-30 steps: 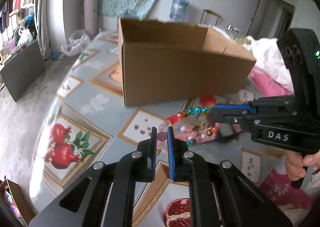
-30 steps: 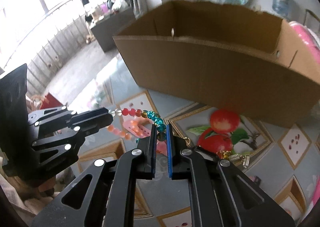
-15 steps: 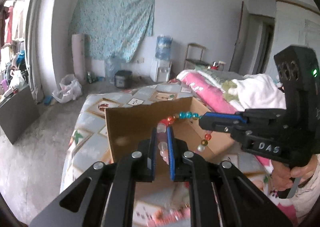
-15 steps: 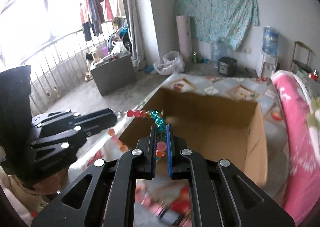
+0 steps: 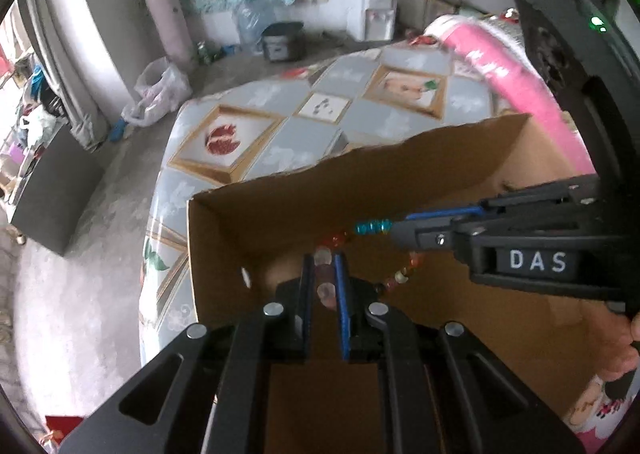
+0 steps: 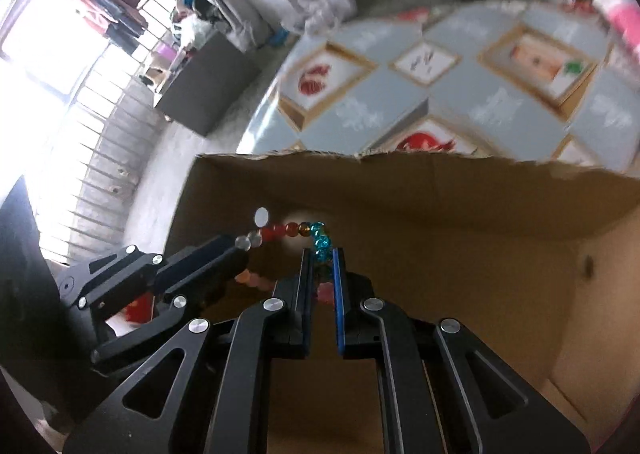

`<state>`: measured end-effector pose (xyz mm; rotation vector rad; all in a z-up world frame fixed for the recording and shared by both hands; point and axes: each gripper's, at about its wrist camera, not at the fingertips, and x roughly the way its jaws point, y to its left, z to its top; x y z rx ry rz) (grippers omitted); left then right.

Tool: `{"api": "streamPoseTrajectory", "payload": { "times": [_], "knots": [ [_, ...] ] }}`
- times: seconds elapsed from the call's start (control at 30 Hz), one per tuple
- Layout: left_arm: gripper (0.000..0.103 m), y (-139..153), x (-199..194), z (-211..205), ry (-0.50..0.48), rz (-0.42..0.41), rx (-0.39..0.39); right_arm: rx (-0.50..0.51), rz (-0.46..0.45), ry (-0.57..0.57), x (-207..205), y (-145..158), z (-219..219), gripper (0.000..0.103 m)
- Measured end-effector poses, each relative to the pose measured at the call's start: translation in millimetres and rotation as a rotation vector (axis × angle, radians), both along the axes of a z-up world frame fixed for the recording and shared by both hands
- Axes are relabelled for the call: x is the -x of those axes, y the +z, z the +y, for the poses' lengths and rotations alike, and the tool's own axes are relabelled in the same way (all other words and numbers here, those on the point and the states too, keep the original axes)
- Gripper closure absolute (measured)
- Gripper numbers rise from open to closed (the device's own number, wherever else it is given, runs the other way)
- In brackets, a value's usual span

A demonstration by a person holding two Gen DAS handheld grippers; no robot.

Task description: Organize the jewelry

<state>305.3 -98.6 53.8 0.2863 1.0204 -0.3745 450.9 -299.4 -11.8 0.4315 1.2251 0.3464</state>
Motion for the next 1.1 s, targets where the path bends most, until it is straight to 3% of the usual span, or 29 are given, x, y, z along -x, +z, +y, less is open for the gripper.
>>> {"api": "streamPoseTrajectory", "payload": {
  "times": [0.13, 0.27, 0.4, 0.43, 0.57, 0.63, 0.73, 0.93, 1.1],
  "knots": [
    [0.090, -1, -3, 5, 0.017, 0.011, 0.004, -0.015, 0.028, -0.015, -1, -2, -4, 0.085],
    [0.081, 18, 4, 21, 0.039, -0.031, 0.083, -0.027, -0.010, -0.050, 16, 14, -19, 0.078],
    [0.056, 44, 29, 57, 0.083, -0.084, 0.185, -0.047, -0.136, -0.124, 64, 55, -53, 0.064],
    [0.049, 48, 36, 69, 0.103, -0.093, 0.215, -0.039, -0.194, -0.167, 88, 70, -68, 0.056],
    [0.037, 41, 64, 122, 0.213, -0.018, 0.367, 0.021, -0.295, -0.345, 152, 91, -120, 0.041],
    [0.036, 28, 72, 134, 0.248, 0.041, 0.411, 0.019, -0.272, -0.419, 174, 83, -142, 0.039],
    [0.036, 5, 84, 144, 0.281, 0.133, 0.490, -0.042, -0.159, -0.485, 193, 49, -164, 0.039],
    [0.036, -30, 95, 125, 0.248, 0.295, 0.617, -0.165, -0.073, -0.450, 198, 9, -150, 0.041],
    [0.035, -32, 105, 115, 0.263, 0.277, 0.622, -0.114, -0.065, -0.434, 201, 7, -134, 0.045]
  ]
}}
